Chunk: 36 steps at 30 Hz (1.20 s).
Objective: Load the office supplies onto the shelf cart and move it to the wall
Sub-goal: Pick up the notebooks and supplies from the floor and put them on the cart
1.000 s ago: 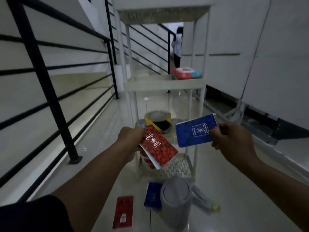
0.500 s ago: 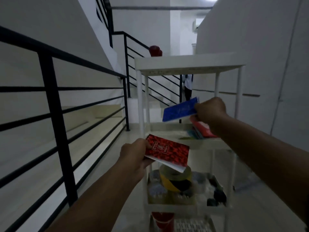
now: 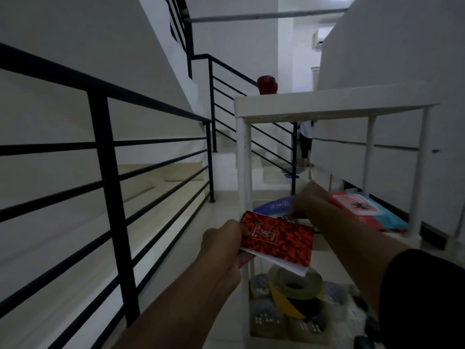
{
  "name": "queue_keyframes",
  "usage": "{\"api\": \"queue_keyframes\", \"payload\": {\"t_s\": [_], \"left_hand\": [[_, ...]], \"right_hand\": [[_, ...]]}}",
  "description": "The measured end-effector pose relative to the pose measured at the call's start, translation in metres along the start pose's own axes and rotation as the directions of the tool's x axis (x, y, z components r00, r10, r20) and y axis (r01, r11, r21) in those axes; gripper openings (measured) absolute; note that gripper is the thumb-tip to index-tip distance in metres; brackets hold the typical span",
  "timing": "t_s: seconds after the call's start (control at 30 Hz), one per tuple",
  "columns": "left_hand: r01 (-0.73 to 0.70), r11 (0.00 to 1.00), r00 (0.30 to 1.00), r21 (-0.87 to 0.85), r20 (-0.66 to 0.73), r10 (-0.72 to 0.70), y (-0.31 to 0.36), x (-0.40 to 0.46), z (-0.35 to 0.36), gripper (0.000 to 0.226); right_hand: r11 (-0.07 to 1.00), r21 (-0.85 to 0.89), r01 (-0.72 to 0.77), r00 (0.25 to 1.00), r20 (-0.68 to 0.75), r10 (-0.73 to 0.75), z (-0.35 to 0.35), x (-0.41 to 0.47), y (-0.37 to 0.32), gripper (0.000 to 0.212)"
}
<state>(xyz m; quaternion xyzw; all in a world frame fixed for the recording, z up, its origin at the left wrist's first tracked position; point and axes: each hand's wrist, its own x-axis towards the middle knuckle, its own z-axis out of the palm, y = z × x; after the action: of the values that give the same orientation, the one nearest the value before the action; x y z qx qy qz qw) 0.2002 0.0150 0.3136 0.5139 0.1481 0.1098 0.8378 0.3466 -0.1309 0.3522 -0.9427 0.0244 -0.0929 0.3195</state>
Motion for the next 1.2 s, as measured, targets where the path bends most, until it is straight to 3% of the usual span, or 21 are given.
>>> {"api": "queue_keyframes", "payload": {"t_s": [0.07,0.17,0.27,0.3,0.4,0.47,0.53,0.63,0.7,0.83,0.93,1.03,1.13,1.2], "left_hand": [[0.015,1.0,1.0,-0.01,-0.006,-0.015,-0.003,0.0,0.002,0.023],[0.017,0.999,1.0,-0.045,-0.013,-0.017,-0.007,-0.003,0.009,0.019],[0.01,0.996,1.0,-0.086,-0.023,-0.012,-0.013,-0.006,0.018,0.017],[0.01,0.995,1.0,-0.099,-0.015,-0.012,-0.015,-0.006,0.022,0.018],[0.009,0.989,1.0,-0.145,0.009,-0.008,-0.017,-0.005,0.036,0.021],[0.002,0.983,1.0,-0.181,0.004,-0.001,-0.015,-0.003,0.048,0.022],[-0.005,0.979,1.0,-0.204,0.003,0.006,-0.011,-0.003,0.059,0.019],[-0.025,0.978,1.0,-0.205,-0.003,0.025,-0.002,-0.001,0.073,0.015],[-0.042,0.982,0.999,-0.181,-0.002,0.043,0.004,0.003,0.079,0.015],[0.004,1.0,0.996,0.012,0.092,-0.005,0.014,0.001,0.081,0.006],[0.035,0.988,0.993,0.15,0.108,-0.052,0.019,-0.009,0.072,0.016],[0.056,0.982,0.99,0.179,0.116,-0.078,0.02,-0.015,0.055,0.019],[0.064,0.98,0.99,0.189,0.113,-0.086,0.019,-0.014,0.039,0.021],[0.074,0.982,0.988,0.173,0.118,-0.095,0.019,-0.015,0.03,0.03]], "right_hand": [[0.999,0.024,0.038,0.998,0.051,-0.039,-0.003,-0.002,0.001,0.03],[0.988,0.006,0.157,0.984,0.083,-0.157,-0.015,-0.007,0.004,0.032],[0.972,0.101,0.211,0.977,0.006,-0.213,-0.04,-0.022,0.003,0.035],[0.972,0.129,0.196,0.978,0.04,-0.203,-0.051,-0.026,0.003,0.038],[0.988,0.137,0.074,0.934,0.337,-0.117,-0.088,-0.047,0.01,0.05],[0.99,0.134,0.033,0.899,0.429,-0.088,-0.107,-0.067,0.021,0.047],[0.988,0.151,0.03,0.91,0.405,-0.089,-0.115,-0.085,0.033,0.036],[0.923,0.384,-0.025,0.947,0.305,-0.102,-0.109,-0.098,0.043,0.02],[0.848,0.528,-0.049,0.969,0.232,-0.089,-0.103,-0.097,0.045,0.02],[0.697,0.71,-0.096,0.99,0.139,-0.005,-0.092,-0.089,0.037,0.019],[0.672,0.733,-0.103,0.994,0.105,0.037,-0.082,-0.068,0.027,0.019],[0.694,0.713,-0.099,0.995,0.079,0.06,-0.065,-0.04,0.018,0.025],[0.788,0.6,-0.139,0.99,0.098,0.1,-0.042,-0.016,0.009,0.018],[0.863,0.489,-0.129,0.991,0.09,0.097,-0.028,-0.005,0.008,0.029]]}}
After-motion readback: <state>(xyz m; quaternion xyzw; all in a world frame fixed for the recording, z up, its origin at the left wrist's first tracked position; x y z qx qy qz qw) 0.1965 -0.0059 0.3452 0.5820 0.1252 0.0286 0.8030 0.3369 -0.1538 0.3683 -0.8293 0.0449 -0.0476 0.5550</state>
